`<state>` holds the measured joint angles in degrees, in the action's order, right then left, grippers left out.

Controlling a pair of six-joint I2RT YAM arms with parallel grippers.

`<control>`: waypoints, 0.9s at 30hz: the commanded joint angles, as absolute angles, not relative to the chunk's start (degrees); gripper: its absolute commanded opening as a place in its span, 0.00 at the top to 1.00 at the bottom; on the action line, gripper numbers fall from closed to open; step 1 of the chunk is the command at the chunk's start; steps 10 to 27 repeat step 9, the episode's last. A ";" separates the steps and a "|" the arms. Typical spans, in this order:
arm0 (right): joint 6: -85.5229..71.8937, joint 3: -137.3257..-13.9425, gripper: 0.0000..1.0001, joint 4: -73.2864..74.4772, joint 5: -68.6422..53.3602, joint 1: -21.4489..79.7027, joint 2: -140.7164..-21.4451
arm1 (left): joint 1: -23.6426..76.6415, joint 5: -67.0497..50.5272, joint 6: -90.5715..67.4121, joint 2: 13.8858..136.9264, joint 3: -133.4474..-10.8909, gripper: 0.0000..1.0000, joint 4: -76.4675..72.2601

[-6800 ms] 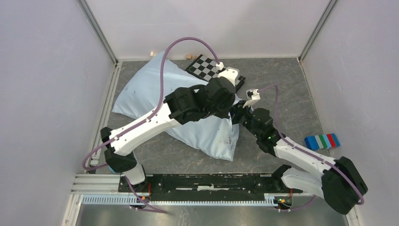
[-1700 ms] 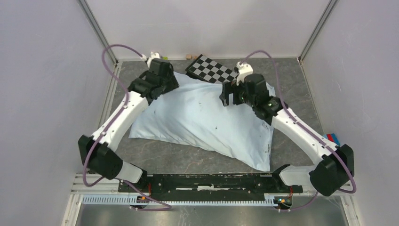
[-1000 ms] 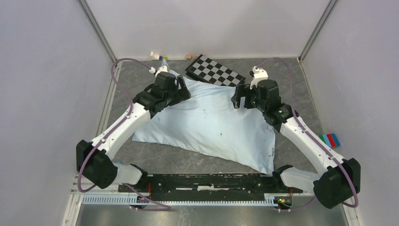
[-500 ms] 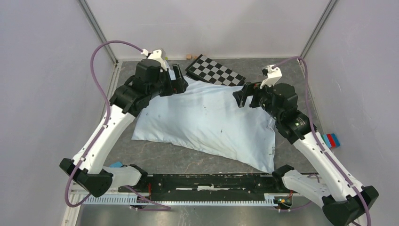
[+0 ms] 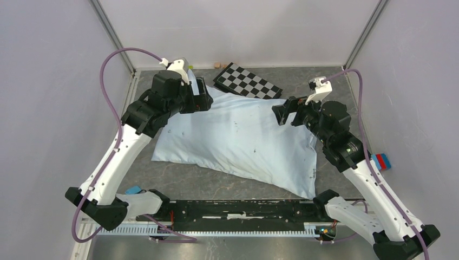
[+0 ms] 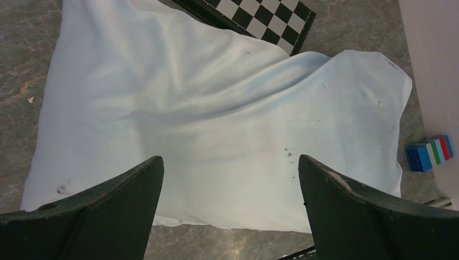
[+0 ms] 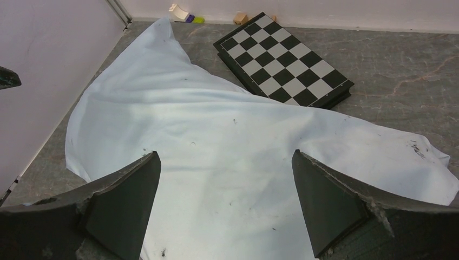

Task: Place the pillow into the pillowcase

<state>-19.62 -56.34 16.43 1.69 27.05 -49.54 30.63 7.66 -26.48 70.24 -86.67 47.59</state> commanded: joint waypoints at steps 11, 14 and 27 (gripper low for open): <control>-18.93 -55.12 0.02 14.16 2.77 27.15 -49.62 | 30.81 8.49 -22.68 67.95 -86.41 0.00 46.94; -18.93 -55.12 0.02 14.16 2.77 27.15 -49.62 | 30.81 8.49 -22.68 67.95 -86.41 0.00 46.94; -18.93 -55.12 0.02 14.16 2.77 27.15 -49.62 | 30.81 8.49 -22.68 67.95 -86.41 0.00 46.94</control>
